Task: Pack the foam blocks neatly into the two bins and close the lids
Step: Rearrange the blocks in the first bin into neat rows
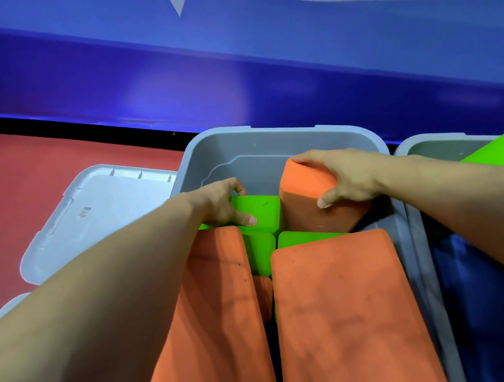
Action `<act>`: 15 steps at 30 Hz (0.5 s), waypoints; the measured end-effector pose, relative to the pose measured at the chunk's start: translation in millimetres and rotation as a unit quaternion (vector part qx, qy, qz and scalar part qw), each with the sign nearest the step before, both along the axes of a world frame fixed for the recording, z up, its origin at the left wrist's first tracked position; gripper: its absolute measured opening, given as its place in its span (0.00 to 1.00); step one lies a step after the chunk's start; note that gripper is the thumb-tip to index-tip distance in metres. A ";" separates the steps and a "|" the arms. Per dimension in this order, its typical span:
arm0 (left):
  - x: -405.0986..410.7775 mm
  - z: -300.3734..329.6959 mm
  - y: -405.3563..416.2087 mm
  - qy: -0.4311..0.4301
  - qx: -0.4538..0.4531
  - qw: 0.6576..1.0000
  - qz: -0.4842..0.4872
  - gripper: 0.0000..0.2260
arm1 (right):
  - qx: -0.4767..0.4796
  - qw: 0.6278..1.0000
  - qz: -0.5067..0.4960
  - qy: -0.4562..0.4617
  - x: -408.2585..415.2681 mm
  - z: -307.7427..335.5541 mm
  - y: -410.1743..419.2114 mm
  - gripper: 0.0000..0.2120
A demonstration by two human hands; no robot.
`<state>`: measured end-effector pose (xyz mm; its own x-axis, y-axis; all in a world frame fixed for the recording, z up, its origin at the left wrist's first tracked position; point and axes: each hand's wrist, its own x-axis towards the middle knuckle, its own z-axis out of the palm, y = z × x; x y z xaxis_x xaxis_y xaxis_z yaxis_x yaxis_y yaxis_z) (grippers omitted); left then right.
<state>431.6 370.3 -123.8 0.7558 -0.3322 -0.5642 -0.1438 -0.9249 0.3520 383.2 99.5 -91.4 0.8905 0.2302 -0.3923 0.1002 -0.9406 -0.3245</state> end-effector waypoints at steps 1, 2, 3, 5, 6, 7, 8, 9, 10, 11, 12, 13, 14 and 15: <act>0.2 -0.6 0.8 0.003 -0.006 1.000 0.004 0.30 | 0.000 1.000 0.000 0.000 0.8 -0.8 -0.9 0.47; -0.4 -0.3 1.0 0.005 -0.011 1.000 0.005 0.31 | 0.001 1.000 -0.002 -0.002 1.0 -1.2 -2.3 0.47; -1.4 0.3 1.5 0.005 -0.008 1.000 0.000 0.32 | 0.007 1.000 -0.003 -0.004 0.7 -1.7 -3.4 0.47; -3.2 4.3 0.8 0.003 0.012 1.000 -0.018 0.35 | 0.020 1.000 -0.003 -0.003 -0.7 -1.7 -6.4 0.47; -3.4 6.9 0.1 0.003 0.017 1.000 -0.025 0.35 | 0.026 1.000 -0.006 -0.002 -1.6 -2.0 -8.6 0.47; -3.0 9.4 -0.4 0.005 0.019 0.999 -0.026 0.35 | 0.031 1.000 -0.008 0.001 -2.4 -2.1 -10.3 0.47; -3.3 11.7 -0.3 0.007 0.019 0.999 -0.025 0.35 | 0.032 0.999 -0.006 0.003 -3.3 -1.2 -11.6 0.47; -3.1 12.8 0.1 0.008 0.019 0.999 -0.025 0.35 | 0.032 0.999 -0.001 0.005 -4.3 -0.5 -12.7 0.47; -2.8 13.2 0.5 0.009 0.020 0.999 -0.024 0.35 | 0.026 1.000 0.009 0.007 -5.9 1.1 -13.4 0.46; -2.4 12.9 0.9 0.011 0.022 0.999 -0.021 0.36 | 0.014 1.000 0.021 0.012 -7.8 3.0 -14.1 0.46; -2.4 13.1 0.8 0.014 0.022 0.999 -0.020 0.36 | 0.001 0.999 0.034 0.010 -9.1 4.9 -14.3 0.45; -2.3 13.4 0.7 0.017 0.023 0.999 -0.018 0.36 | -0.015 0.999 0.046 0.004 -10.1 6.9 -14.4 0.44; -2.3 14.6 0.1 0.020 0.025 0.999 -0.019 0.36 | -0.031 0.998 0.060 -0.001 -11.3 9.7 -13.1 0.44; -2.3 15.2 -0.5 0.021 0.029 0.999 -0.020 0.37 | -0.050 0.996 0.071 -0.001 -12.4 12.5 -12.0 0.43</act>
